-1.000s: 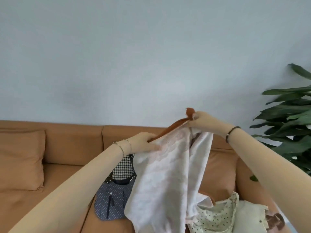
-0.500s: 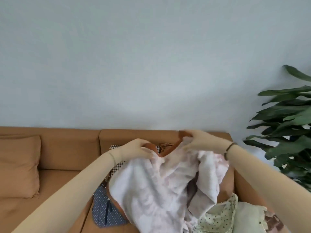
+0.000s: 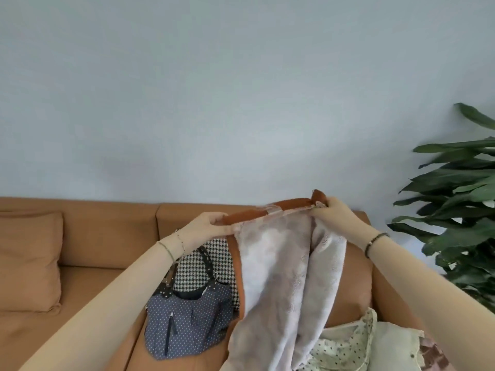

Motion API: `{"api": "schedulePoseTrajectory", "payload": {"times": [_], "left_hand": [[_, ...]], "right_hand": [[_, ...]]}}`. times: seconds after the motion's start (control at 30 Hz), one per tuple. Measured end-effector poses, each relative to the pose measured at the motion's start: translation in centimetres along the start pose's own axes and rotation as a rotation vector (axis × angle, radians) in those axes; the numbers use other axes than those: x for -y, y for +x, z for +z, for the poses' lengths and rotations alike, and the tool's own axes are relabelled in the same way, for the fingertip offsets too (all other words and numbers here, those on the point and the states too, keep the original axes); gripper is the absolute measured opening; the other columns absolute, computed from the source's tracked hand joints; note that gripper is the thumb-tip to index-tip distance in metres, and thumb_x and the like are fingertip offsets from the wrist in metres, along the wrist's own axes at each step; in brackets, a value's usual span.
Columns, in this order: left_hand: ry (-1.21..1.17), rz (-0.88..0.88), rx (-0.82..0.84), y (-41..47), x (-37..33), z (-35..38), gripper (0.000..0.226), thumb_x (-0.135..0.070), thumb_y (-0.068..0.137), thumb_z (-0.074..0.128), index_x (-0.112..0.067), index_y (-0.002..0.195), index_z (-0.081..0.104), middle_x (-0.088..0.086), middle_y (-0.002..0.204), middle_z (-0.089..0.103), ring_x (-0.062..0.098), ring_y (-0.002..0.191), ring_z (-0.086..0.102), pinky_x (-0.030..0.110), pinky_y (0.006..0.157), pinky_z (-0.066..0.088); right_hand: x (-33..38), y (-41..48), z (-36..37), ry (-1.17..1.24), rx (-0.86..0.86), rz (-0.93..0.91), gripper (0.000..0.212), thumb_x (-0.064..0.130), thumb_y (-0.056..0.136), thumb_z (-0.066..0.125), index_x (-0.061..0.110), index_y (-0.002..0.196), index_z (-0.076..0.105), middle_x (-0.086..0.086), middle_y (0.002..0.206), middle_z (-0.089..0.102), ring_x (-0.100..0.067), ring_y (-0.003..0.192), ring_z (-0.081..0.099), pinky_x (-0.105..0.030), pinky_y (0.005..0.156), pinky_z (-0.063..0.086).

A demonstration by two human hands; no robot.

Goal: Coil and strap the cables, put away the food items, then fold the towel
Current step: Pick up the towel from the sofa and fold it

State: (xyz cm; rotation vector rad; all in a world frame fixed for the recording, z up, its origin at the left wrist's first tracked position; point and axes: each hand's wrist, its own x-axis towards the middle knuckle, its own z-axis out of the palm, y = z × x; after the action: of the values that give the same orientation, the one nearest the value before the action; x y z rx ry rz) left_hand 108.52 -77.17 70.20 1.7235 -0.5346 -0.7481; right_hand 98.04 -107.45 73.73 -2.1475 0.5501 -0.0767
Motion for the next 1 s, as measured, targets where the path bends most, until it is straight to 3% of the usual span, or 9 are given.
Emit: {"api": "schedulePoseTrajectory", "payload": {"times": [0.07, 0.13, 0.3, 0.43, 0.53, 0.67, 0.8, 0.9, 1.0], "left_hand": [[-0.33, 0.022, -0.071, 0.6, 0.3, 1.4, 0.041, -0.023, 0.086, 0.073, -0.008, 0.122, 0.061, 0.007, 0.118, 0.073, 0.022, 0.109, 0.069, 0.038, 0.094, 0.055], [-0.493, 0.026, -0.162, 1.1, 0.6, 3.5, 0.031, -0.014, 0.096, 0.062, -0.007, 0.126, 0.059, 0.008, 0.121, 0.072, 0.024, 0.113, 0.068, 0.04, 0.094, 0.055], [-0.437, 0.084, -0.395, 0.9, 1.2, 8.8, 0.023, -0.02, 0.094, 0.069, -0.007, 0.113, 0.069, 0.004, 0.106, 0.077, 0.02, 0.102, 0.072, 0.03, 0.085, 0.056], [-0.362, 0.067, -0.515, 0.8, 2.1, 10.3, 0.018, -0.021, 0.092, 0.073, -0.005, 0.1, 0.075, 0.009, 0.089, 0.077, 0.02, 0.083, 0.074, 0.027, 0.073, 0.058], [-0.329, 0.008, -0.485, 0.1, 2.5, 9.1, 0.016, -0.023, 0.093, 0.07, -0.009, 0.098, 0.077, 0.01, 0.085, 0.077, 0.017, 0.074, 0.073, 0.022, 0.061, 0.056], [-0.097, 0.005, -0.356, -1.1, 3.5, 8.5, 0.013, -0.024, 0.093, 0.07, -0.014, 0.094, 0.077, 0.001, 0.078, 0.077, 0.015, 0.072, 0.073, 0.02, 0.06, 0.054], [-0.022, -0.058, -0.273, -2.1, 4.1, 8.7, 0.017, -0.033, 0.088, 0.073, -0.017, 0.088, 0.078, 0.007, 0.083, 0.078, 0.029, 0.083, 0.075, 0.043, 0.08, 0.061], [0.078, -0.019, -0.276, -2.4, 4.2, 8.4, 0.016, -0.027, 0.096, 0.067, -0.019, 0.087, 0.078, 0.007, 0.081, 0.077, 0.029, 0.078, 0.074, 0.046, 0.079, 0.061], [0.239, 0.026, -0.267, -3.4, 4.3, 8.5, 0.027, -0.032, 0.1, 0.06, -0.019, 0.082, 0.075, 0.0, 0.068, 0.07, 0.011, 0.06, 0.061, 0.028, 0.06, 0.05]], "right_hand": [[-0.1, 0.0, 1.8, 0.154, 0.012, -0.06, 0.01, 0.014, 0.089, 0.069, 0.019, 0.082, 0.064, 0.009, 0.078, 0.065, -0.008, 0.079, 0.061, -0.023, 0.073, 0.046], [0.0, -0.1, 3.5, 0.436, 0.024, -0.056, 0.012, 0.009, 0.092, 0.067, 0.013, 0.102, 0.072, -0.001, 0.099, 0.076, -0.016, 0.096, 0.069, -0.027, 0.089, 0.052], [-0.3, -3.1, 8.6, 0.984, 0.161, 0.093, 0.011, 0.006, 0.095, 0.063, 0.001, 0.102, 0.07, -0.023, 0.098, 0.069, -0.032, 0.093, 0.068, -0.044, 0.092, 0.053], [-1.2, -4.7, 10.7, 1.206, 0.435, 0.068, 0.052, 0.024, 0.088, 0.071, -0.002, 0.132, 0.059, -0.019, 0.124, 0.059, -0.029, 0.113, 0.053, -0.045, 0.108, 0.038], [-1.8, -5.3, 10.8, 1.111, 0.529, 0.038, 0.052, 0.005, 0.086, 0.067, -0.002, 0.136, 0.055, -0.026, 0.129, 0.061, -0.034, 0.119, 0.06, -0.046, 0.11, 0.044], [-2.1, -5.9, 10.9, 0.585, 0.267, -0.077, 0.016, 0.002, 0.092, 0.068, 0.007, 0.106, 0.07, -0.017, 0.095, 0.076, -0.028, 0.09, 0.075, -0.036, 0.086, 0.06], [-2.3, -6.5, 11.3, 0.105, -0.042, -0.335, 0.031, 0.011, 0.078, 0.081, 0.04, 0.075, 0.07, 0.006, 0.084, 0.066, -0.004, 0.073, 0.058, -0.017, 0.067, 0.047], [-2.5, -6.9, 12.1, 0.126, 0.011, -0.398, 0.027, 0.005, 0.077, 0.077, 0.028, 0.075, 0.063, 0.003, 0.093, 0.059, -0.01, 0.083, 0.056, -0.015, 0.072, 0.045], [-2.7, -7.1, 12.8, 0.17, 0.093, -0.314, 0.014, 0.006, 0.077, 0.074, 0.014, 0.078, 0.064, 0.005, 0.087, 0.068, -0.006, 0.081, 0.062, -0.018, 0.075, 0.05]]}}
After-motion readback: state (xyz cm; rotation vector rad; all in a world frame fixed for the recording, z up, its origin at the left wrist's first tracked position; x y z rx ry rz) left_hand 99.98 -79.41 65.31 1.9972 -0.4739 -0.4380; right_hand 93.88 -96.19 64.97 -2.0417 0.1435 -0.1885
